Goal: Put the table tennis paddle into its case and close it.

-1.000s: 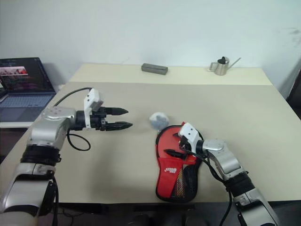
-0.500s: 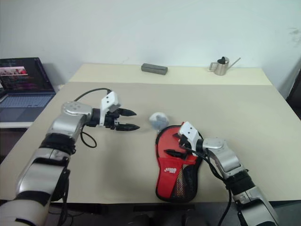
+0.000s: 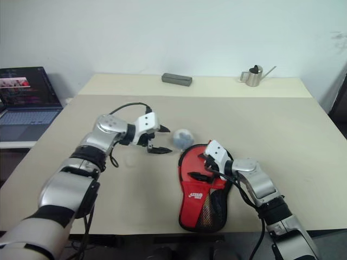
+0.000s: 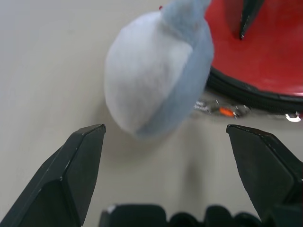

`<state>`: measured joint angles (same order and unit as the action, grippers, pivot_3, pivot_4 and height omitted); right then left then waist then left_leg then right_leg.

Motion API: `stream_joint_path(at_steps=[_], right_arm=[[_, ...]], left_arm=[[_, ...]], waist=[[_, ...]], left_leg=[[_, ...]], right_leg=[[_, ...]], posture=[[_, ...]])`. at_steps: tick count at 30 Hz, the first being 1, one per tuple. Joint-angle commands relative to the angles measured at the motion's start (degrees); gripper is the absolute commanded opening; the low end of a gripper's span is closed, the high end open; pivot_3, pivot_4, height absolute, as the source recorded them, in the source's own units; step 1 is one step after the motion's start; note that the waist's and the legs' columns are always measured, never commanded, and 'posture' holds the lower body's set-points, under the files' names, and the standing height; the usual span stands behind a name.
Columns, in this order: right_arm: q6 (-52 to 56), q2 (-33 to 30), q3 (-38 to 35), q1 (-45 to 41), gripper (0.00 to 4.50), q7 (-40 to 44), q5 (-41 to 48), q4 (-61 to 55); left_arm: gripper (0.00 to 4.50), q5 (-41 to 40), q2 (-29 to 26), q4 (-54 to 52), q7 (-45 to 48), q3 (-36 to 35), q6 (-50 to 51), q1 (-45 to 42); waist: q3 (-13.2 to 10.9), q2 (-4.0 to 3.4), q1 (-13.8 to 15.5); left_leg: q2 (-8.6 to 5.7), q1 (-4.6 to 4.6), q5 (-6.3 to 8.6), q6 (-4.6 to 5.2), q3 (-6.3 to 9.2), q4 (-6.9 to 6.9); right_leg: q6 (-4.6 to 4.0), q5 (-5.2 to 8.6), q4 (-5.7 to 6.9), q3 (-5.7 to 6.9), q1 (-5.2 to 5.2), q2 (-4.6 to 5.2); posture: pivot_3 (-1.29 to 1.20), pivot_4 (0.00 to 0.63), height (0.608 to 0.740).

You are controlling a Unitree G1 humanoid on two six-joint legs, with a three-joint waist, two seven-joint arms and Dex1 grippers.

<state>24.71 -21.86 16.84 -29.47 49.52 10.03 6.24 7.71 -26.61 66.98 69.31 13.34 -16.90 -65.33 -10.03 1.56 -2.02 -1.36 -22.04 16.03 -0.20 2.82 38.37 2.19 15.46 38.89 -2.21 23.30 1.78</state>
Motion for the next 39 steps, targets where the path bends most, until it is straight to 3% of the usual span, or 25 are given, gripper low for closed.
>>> stream_joint_path(at_steps=[1, 25, 28, 35, 39], right_arm=[[2.03, 0.49, 1.22, 1.34, 4.5, -0.22, -0.97, 0.68], [3.47, -2.97, -2.19, 2.61, 4.5, -1.28, -0.86, -1.76], [3.92, -4.22, -3.65, 3.39, 4.5, -1.58, -0.51, -3.16], [6.9, -7.17, -5.64, 6.05, 4.5, -0.92, 0.66, -6.39], [6.56, -7.59, -4.66, 6.55, 4.5, -0.5, 0.06, -6.89]], left_arm=[[4.47, 1.22, 1.02, 0.99, -2.72, -0.31, -2.49, -2.98], [4.47, 7.06, 6.37, 6.02, -12.02, -0.18, -3.51, -4.76], [3.89, 7.36, 6.98, 6.23, -12.44, -0.25, -3.35, -4.76], [1.45, 7.44, 7.9, 6.13, -11.53, -0.1, -3.61, -3.33], [0.3, 7.27, 7.93, 5.89, -10.87, -0.18, -3.58, -2.51]], waist=[[0.0, 0.0, -0.05], [0.0, 0.0, 0.22], [0.0, 0.01, 0.25], [-0.01, 0.01, 0.31], [-0.01, 0.01, 0.32]], left_leg=[[0.01, 0.0, 0.0, 0.0, -0.01, 0.0], [-0.02, -0.03, 0.0, 0.0, 0.0, 0.08], [-0.03, -0.04, 0.0, 0.0, 0.01, 0.1], [-0.03, -0.07, 0.0, 0.0, 0.02, 0.14], [-0.03, -0.07, 0.0, 0.01, 0.04, 0.23]], right_leg=[[0.0, 0.0, 0.0, -0.01, 0.0, -0.06], [0.01, 0.0, 0.04, 0.0, -0.01, -0.18], [0.01, 0.0, 0.05, 0.01, -0.01, -0.18], [0.01, 0.0, 0.05, 0.01, -0.02, -0.18], [0.01, 0.0, 0.07, 0.04, -0.06, -0.18]], posture=[[0.0, 0.15, 0.74], [0.0, 0.15, 0.74], [0.0, 0.15, 0.74], [0.0, 0.15, 0.74], [0.0, 0.15, 0.74]])
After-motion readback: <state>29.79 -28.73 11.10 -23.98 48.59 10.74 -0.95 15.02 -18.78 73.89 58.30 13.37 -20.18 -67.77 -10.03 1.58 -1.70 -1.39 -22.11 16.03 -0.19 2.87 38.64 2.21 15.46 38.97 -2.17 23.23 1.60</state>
